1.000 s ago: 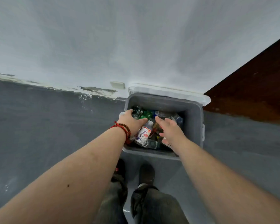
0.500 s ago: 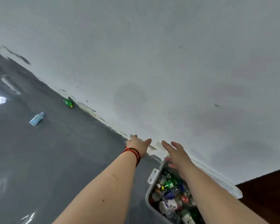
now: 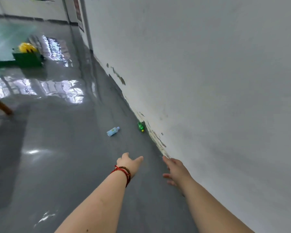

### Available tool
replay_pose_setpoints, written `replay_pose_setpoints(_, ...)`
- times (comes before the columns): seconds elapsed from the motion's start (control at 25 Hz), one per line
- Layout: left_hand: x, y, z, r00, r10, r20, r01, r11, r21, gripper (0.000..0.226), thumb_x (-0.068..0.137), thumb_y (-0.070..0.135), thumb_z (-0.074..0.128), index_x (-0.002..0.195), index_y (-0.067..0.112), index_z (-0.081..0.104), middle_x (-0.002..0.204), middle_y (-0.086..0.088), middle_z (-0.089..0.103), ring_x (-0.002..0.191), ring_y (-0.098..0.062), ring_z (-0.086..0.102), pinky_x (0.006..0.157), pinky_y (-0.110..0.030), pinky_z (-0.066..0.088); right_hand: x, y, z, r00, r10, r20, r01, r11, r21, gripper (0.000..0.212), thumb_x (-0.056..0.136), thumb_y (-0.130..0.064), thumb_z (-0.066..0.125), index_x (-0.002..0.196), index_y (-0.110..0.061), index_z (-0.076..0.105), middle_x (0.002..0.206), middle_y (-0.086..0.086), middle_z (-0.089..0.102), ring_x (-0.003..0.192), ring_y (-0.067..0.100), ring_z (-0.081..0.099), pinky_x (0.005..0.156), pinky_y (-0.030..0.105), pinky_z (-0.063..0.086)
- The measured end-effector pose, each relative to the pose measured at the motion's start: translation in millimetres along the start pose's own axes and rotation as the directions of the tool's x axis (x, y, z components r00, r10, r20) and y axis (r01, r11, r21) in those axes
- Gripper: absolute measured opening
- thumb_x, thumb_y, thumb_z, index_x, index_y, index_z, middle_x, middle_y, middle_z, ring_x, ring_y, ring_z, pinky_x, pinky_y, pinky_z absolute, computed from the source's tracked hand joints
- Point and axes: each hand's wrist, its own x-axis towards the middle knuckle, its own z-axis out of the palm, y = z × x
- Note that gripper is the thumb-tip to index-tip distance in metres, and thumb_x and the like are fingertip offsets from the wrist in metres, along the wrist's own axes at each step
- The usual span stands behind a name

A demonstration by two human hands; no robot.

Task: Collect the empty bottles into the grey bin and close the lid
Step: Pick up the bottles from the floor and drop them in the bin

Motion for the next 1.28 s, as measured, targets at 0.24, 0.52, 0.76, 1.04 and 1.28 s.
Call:
replay_pose_setpoints(0.24, 90.2, -24.2, -57.8, 0.985, -0.160, -0.072, 0.153, 0.984, -0.088, 0.076, 0.085, 0.051, 0.054, 0.146, 0.018, 0.023, 0.150, -0.011, 0.028, 0.130, -0.032, 0.039, 0.102, -0.038, 0.036, 75.1, -33.1, 87.1, 0.990, 0.061, 0.124, -0.049, 0.994, -0.097, 0.064, 0.086, -0.051, 0.054, 0.140, -0.022, 0.033, 0.121, -0.002, 0.047, 0.086, 0.016, 0.062, 0.068, 0.029, 0.047)
replay_pose_setpoints(0.52, 227.0, 62.3, -44.8, 0.987, -0.142, -0.073, 0.137, 0.988, -0.067, 0.075, 0.085, 0.052, 0.054, 0.145, 0.020, 0.024, 0.150, -0.007, 0.024, 0.123, -0.030, 0.046, 0.092, -0.035, 0.043, 236.2, -96.3, 99.3, 0.990, 0.068, 0.125, -0.044, 0.982, -0.182, 0.068, 0.085, -0.053, 0.054, 0.141, -0.021, 0.032, 0.119, -0.004, 0.046, 0.081, 0.013, 0.061, 0.060, 0.026, 0.046)
replay_pose_setpoints(0.76, 349.3, 157.6, -66.4, 0.975, -0.173, -0.136, 0.164, 0.983, -0.080, 0.073, 0.085, 0.051, 0.054, 0.145, 0.022, 0.025, 0.148, -0.005, 0.025, 0.102, -0.023, 0.051, 0.083, -0.033, 0.046, 386.4, -215.6, 120.9, 0.977, 0.021, 0.214, 0.040, 0.959, -0.280, 0.067, 0.085, -0.053, 0.055, 0.139, -0.019, 0.035, 0.108, -0.002, 0.051, 0.083, 0.015, 0.063, 0.071, 0.029, 0.044)
replay_pose_setpoints(1.04, 473.8, 173.7, -110.7, 0.940, -0.295, -0.170, 0.292, 0.956, -0.038, 0.073, 0.086, 0.049, 0.053, 0.145, 0.019, 0.024, 0.150, -0.007, 0.024, 0.119, -0.029, 0.049, 0.093, -0.037, 0.046, 494.5, -277.6, 189.1, 0.952, 0.090, 0.292, 0.000, 0.956, -0.294, 0.065, 0.084, -0.053, 0.056, 0.138, -0.021, 0.037, 0.109, -0.005, 0.050, 0.083, 0.016, 0.063, 0.059, 0.026, 0.043)
replay_pose_setpoints(1.28, 622.4, 208.9, -137.3, 0.965, -0.236, -0.118, 0.238, 0.971, 0.001, 0.068, 0.088, 0.044, 0.052, 0.144, 0.017, 0.025, 0.146, -0.008, 0.026, 0.110, -0.029, 0.053, 0.085, -0.032, 0.047, 602.9, -331.5, 234.4, 0.980, 0.037, 0.196, 0.053, 0.899, -0.434, 0.070, 0.084, -0.051, 0.059, 0.140, -0.018, 0.034, 0.140, 0.005, 0.044, 0.121, 0.025, 0.051, 0.095, 0.032, 0.039)
